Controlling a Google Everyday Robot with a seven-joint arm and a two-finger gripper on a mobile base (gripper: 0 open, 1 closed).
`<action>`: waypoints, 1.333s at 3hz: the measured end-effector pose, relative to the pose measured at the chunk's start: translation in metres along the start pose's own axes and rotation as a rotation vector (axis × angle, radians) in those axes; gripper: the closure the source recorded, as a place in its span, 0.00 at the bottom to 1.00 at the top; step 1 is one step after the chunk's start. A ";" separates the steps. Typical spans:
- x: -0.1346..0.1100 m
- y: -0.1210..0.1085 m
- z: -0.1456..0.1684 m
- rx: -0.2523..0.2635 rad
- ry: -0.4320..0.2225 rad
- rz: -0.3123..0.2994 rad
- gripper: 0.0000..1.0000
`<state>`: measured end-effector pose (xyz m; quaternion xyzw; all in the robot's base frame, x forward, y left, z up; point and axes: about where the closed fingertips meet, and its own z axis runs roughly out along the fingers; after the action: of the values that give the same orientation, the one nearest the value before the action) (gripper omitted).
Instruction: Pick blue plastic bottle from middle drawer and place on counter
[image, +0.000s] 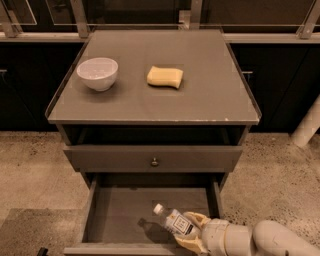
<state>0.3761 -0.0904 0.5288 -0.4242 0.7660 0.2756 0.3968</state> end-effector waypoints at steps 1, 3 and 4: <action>0.000 0.000 0.000 -0.001 0.000 0.000 1.00; -0.042 -0.009 -0.031 -0.150 0.019 -0.134 1.00; -0.108 -0.006 -0.087 -0.172 0.080 -0.286 1.00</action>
Offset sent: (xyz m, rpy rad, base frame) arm 0.0033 -0.0104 0.0356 0.0732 0.0252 0.4194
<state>0.3838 -0.1126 0.6650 -0.5720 0.6865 0.2637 0.3634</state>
